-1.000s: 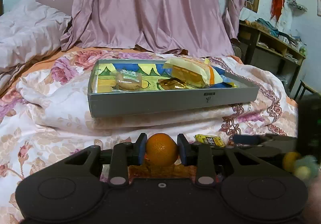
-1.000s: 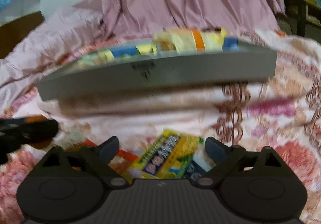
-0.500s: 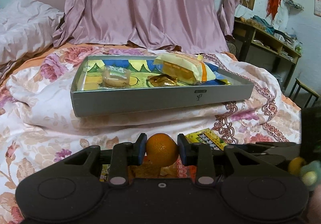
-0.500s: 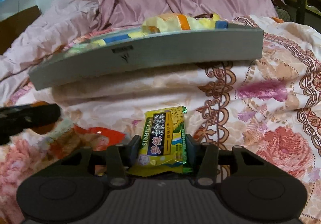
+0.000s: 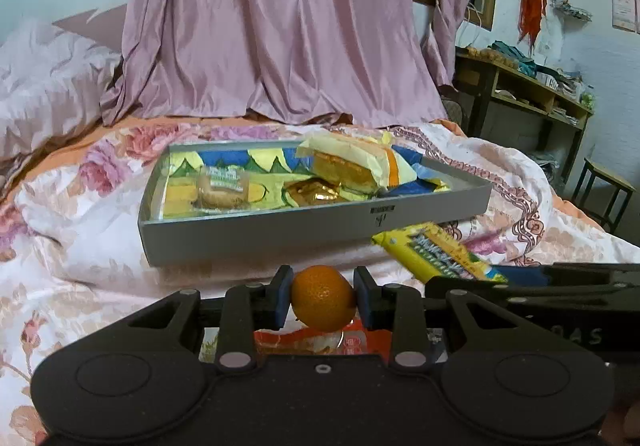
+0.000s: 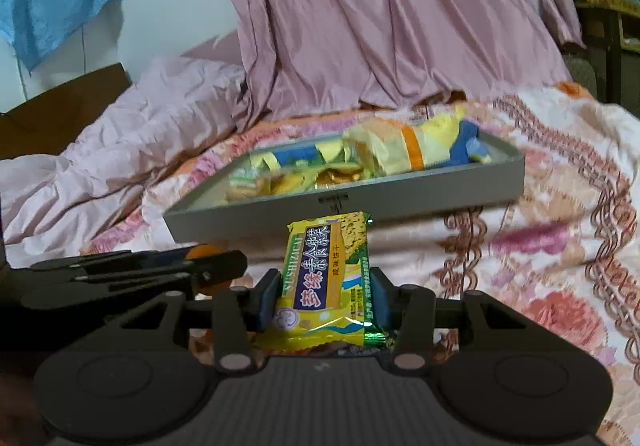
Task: Organize snacks
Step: 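Carry the orange and biscuit packet up over the grey tray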
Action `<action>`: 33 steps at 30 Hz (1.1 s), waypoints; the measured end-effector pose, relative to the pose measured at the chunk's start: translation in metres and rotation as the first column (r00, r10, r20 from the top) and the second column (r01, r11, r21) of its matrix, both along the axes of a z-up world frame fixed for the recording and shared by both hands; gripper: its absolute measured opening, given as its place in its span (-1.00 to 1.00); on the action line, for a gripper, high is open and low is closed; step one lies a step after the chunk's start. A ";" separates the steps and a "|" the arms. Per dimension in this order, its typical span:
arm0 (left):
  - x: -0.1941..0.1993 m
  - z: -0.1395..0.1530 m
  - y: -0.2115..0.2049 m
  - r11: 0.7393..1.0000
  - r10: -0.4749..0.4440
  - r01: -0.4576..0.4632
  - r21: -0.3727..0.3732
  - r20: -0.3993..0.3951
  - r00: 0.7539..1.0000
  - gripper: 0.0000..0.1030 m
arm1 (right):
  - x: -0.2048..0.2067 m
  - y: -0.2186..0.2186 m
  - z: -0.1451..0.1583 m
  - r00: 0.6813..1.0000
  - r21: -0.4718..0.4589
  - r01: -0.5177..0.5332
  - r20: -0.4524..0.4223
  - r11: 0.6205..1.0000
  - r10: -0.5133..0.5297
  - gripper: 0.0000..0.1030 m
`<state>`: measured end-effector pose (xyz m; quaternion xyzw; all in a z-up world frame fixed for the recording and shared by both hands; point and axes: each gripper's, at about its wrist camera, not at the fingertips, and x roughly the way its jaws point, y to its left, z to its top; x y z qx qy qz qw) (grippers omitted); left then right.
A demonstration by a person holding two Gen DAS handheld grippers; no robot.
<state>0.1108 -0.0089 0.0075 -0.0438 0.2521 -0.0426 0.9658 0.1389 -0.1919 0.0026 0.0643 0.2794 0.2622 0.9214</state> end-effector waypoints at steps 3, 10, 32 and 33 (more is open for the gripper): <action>0.000 0.003 0.000 1.000 0.003 -0.003 0.004 0.011 1.000 -0.32 | -0.001 -0.003 0.005 1.000 -0.002 0.008 0.024 1.000 -0.008 -0.02; -0.001 0.010 0.002 1.000 0.013 -0.013 0.002 0.043 0.999 -0.32 | -0.003 -0.005 0.012 0.998 0.019 0.017 0.062 1.000 -0.018 -0.02; -0.003 0.028 0.005 1.000 0.021 -0.020 -0.007 0.108 0.994 -0.32 | -0.018 -0.004 0.033 0.979 0.050 0.003 0.204 0.999 -0.013 -0.01; -0.003 0.029 0.005 1.000 0.020 -0.020 -0.005 0.113 0.993 -0.32 | -0.019 -0.003 0.035 0.977 0.048 0.003 0.212 0.999 -0.013 -0.01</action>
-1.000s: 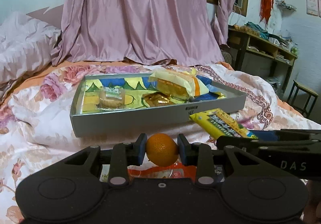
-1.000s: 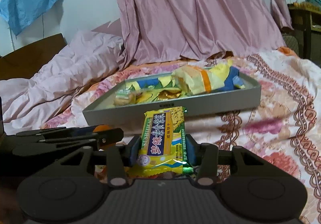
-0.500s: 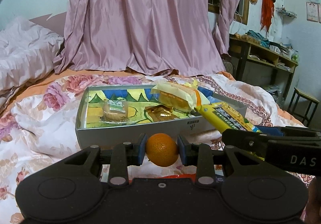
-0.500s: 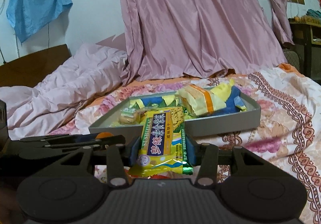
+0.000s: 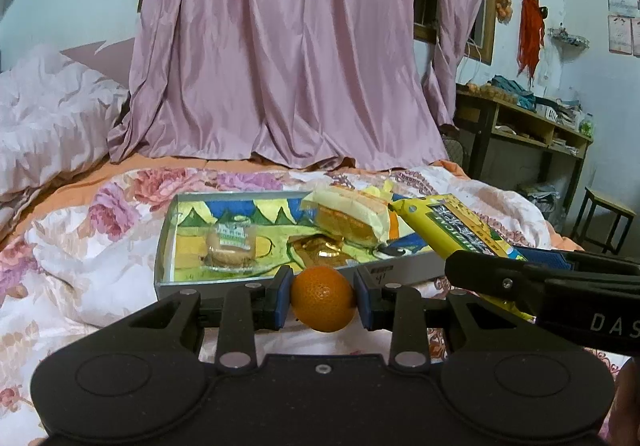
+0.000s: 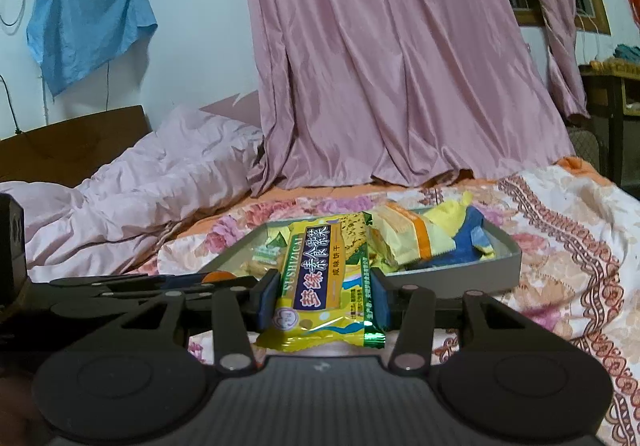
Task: Organize snacks
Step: 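Carry the orange and biscuit packet up over the grey tray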
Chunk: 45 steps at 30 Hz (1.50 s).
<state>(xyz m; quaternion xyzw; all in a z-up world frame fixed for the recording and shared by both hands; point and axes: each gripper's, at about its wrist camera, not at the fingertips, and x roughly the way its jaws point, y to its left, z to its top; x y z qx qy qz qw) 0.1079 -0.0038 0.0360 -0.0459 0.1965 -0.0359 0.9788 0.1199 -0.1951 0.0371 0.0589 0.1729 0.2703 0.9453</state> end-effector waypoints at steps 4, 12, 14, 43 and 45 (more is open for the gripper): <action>-0.001 0.004 0.001 1.000 0.003 -0.003 0.002 0.021 1.000 -0.32 | -0.001 -0.001 0.004 1.000 0.009 0.011 0.020 1.000 -0.011 -0.01; -0.002 0.012 0.005 1.000 0.014 -0.013 -0.026 0.068 0.998 -0.32 | 0.005 -0.003 0.014 0.998 0.038 0.034 0.055 0.999 -0.036 -0.01; 0.000 0.013 0.005 0.999 0.019 -0.017 -0.033 0.065 0.998 -0.32 | 0.007 -0.002 0.015 0.998 0.046 0.038 0.053 0.998 -0.041 -0.01; 0.124 0.030 0.047 0.989 0.072 -0.077 -0.124 -0.048 0.996 -0.31 | 0.123 0.039 0.044 0.996 0.007 0.023 -0.084 1.000 -0.022 0.00; 0.142 0.028 0.051 0.986 0.076 -0.086 -0.141 -0.079 0.994 -0.31 | 0.135 0.044 0.039 0.995 -0.004 0.022 -0.102 1.000 -0.023 0.00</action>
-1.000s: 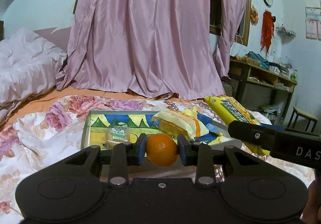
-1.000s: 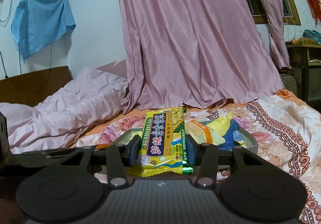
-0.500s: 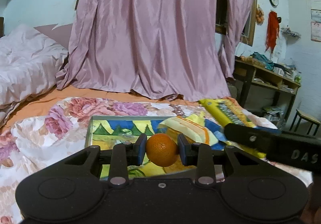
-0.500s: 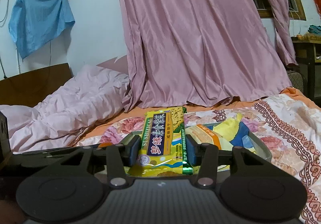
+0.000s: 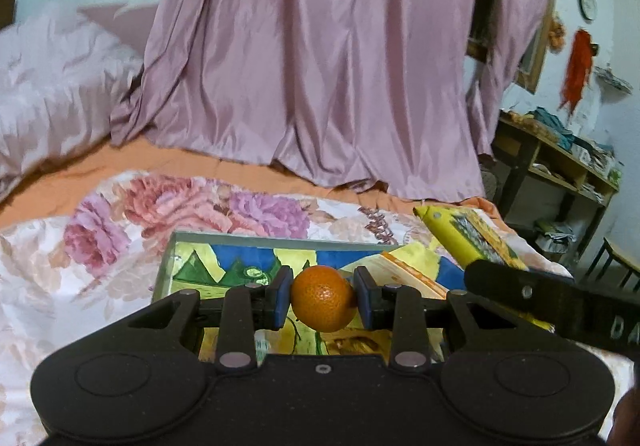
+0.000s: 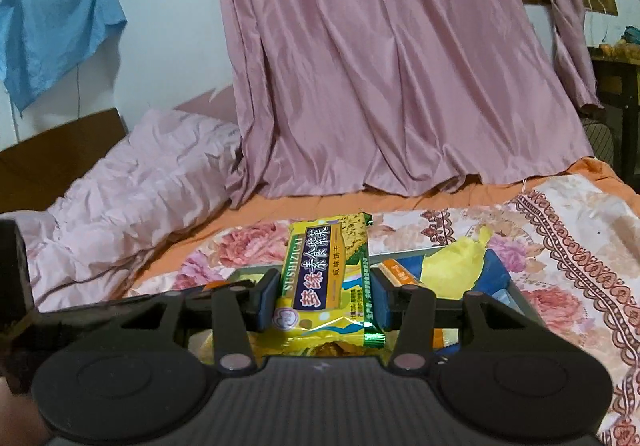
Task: Organize snacks
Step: 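Carry the orange and biscuit packet up over the grey tray, then lower the orange and biscuit packet into the tray and open both tools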
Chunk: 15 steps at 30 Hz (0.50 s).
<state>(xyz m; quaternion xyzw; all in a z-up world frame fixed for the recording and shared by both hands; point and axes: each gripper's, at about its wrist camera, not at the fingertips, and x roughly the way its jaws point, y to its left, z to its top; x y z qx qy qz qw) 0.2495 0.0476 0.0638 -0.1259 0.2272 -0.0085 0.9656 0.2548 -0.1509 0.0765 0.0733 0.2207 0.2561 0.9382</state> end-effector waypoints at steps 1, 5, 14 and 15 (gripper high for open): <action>0.008 -0.002 0.002 1.000 0.002 -0.002 0.003 -0.011 1.000 -0.31 | 0.006 0.002 -0.003 1.000 -0.001 -0.004 -0.011 1.000 0.004 0.00; 0.033 -0.009 0.005 1.000 0.009 -0.008 0.015 -0.040 0.999 -0.31 | 0.022 0.013 -0.019 0.998 -0.015 -0.020 -0.063 1.000 0.019 0.00; 0.084 -0.036 0.012 1.000 0.018 -0.018 0.004 -0.154 0.988 -0.31 | 0.053 0.036 -0.052 0.988 -0.101 -0.041 -0.155 0.994 0.025 0.00; 0.090 -0.039 0.012 1.000 0.024 -0.024 0.005 -0.174 0.984 -0.31 | 0.055 0.038 -0.055 0.986 -0.112 -0.039 -0.165 0.993 0.020 -0.01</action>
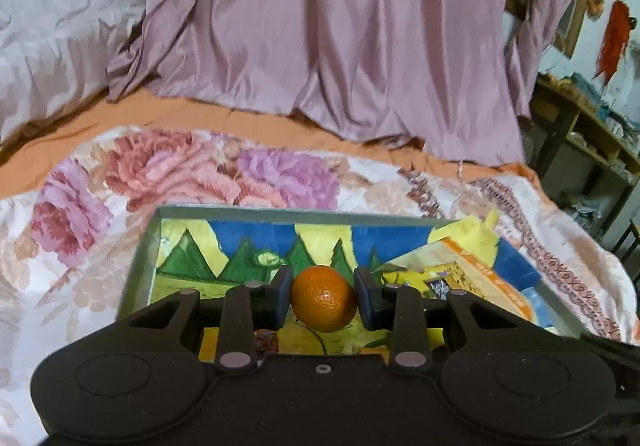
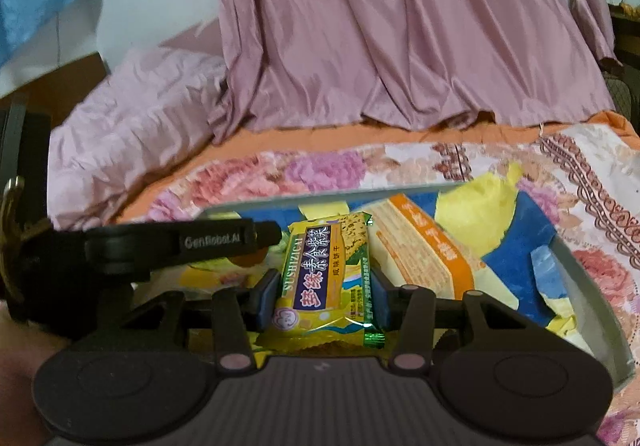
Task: Organize snacks
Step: 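Lower the orange and biscuit packet into the tray and open both tools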
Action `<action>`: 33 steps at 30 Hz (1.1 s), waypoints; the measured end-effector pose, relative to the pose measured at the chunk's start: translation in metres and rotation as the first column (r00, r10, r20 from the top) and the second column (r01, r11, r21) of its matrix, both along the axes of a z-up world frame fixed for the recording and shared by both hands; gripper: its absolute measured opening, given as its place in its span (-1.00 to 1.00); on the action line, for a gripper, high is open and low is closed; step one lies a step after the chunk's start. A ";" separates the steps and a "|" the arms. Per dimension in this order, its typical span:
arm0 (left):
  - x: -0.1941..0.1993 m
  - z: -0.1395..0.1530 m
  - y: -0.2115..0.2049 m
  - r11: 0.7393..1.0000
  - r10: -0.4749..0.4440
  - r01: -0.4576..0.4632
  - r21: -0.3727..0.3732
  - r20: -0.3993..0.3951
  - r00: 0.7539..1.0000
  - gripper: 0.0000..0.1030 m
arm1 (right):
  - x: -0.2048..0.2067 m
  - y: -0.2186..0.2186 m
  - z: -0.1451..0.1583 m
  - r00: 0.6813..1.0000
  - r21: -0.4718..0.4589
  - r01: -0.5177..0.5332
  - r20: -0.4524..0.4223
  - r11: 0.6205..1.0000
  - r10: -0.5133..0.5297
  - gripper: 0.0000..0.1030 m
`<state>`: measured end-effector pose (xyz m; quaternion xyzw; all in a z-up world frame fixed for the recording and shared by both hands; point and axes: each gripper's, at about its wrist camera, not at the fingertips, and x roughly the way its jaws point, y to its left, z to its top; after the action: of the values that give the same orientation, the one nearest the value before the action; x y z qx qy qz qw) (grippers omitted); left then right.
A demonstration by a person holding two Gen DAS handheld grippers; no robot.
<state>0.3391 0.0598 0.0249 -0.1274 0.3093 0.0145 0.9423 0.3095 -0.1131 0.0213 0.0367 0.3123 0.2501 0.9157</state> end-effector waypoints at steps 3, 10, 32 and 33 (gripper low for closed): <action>0.015 -0.009 0.002 0.999 -0.021 0.018 -0.038 -0.088 0.996 -0.31 | 0.005 0.002 -0.009 0.999 -0.026 -0.002 -0.032 1.000 0.001 -0.02; 0.023 -0.020 -0.004 0.999 -0.055 0.054 -0.010 -0.153 0.987 -0.27 | 0.007 0.001 -0.018 0.998 -0.024 -0.010 -0.067 1.000 0.008 -0.11; 0.004 0.004 0.003 1.000 -0.007 0.008 0.003 -0.058 0.998 0.65 | -0.016 -0.006 -0.002 1.000 0.022 -0.022 -0.010 1.000 0.022 0.67; 0.002 0.007 0.002 1.000 -0.012 0.012 0.005 -0.049 0.999 0.66 | -0.020 -0.006 0.000 1.000 0.022 -0.023 0.000 0.999 0.023 0.69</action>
<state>0.3412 0.0620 0.0322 -0.1226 0.3330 0.0129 0.9348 0.2899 -0.1195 0.0210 0.0432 0.3102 0.2643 0.9122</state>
